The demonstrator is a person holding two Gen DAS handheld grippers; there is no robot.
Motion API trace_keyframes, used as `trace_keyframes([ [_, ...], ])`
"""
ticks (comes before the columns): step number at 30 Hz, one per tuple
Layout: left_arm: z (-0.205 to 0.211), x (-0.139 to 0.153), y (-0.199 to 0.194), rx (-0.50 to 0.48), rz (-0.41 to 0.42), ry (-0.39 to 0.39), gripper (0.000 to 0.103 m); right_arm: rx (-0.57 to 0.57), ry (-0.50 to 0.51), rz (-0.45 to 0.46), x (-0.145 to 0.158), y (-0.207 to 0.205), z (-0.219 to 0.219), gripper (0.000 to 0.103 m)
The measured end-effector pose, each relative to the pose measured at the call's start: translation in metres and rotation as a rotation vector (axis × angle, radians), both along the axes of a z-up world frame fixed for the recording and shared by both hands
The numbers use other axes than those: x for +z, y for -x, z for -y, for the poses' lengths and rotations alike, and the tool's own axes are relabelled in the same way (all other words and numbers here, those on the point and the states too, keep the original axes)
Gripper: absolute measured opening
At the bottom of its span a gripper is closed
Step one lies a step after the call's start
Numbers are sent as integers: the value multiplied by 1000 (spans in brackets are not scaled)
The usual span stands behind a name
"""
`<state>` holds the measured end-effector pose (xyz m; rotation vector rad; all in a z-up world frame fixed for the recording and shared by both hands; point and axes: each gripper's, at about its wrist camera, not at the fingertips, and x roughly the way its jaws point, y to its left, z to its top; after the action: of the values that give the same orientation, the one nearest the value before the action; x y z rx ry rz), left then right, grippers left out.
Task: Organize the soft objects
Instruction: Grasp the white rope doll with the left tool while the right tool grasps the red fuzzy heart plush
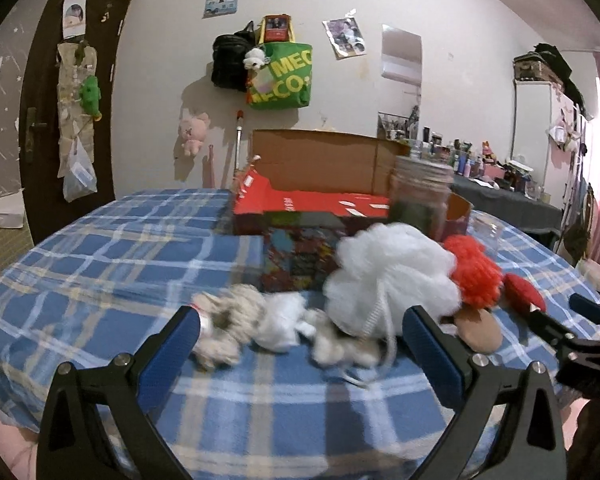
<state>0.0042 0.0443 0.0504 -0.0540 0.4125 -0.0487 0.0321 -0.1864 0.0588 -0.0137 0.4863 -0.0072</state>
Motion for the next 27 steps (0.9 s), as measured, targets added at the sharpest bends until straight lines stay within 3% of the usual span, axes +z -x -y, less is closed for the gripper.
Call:
trace_keyframes([
  [6,-30,8,-15,52,-37,-22,103,-12,-23,-11,8,-17,17,103],
  [16,-68,-10,-44,99,-143,-21,101,-23,-45,-113,-2,-50,37,102],
  [19,-66,-14,-48,61,-160,-37,93,-1,-38,-138,-5,-56,36,84],
  [20,-64,-16,-49,34,-167,-37,89,7,-34,-149,-6,-58,35,73],
  [21,-63,-18,-50,15,-171,-36,82,19,-36,-164,-7,-60,35,56],
  [22,-62,-18,-51,1,-176,-31,77,41,-55,-187,-10,-63,35,51],
  [23,-62,-20,-53,-29,-191,-14,64,57,-77,-199,-11,-64,36,44],
  [24,-61,-23,-55,-50,-209,9,52,85,-123,-216,-13,-65,38,40],
  [26,-60,-25,-56,-86,-227,51,36,96,-140,-219,-14,-63,39,39],
  [27,-59,-25,-55,-93,-219,54,33,99,-134,-210,-13,-60,38,38],
])
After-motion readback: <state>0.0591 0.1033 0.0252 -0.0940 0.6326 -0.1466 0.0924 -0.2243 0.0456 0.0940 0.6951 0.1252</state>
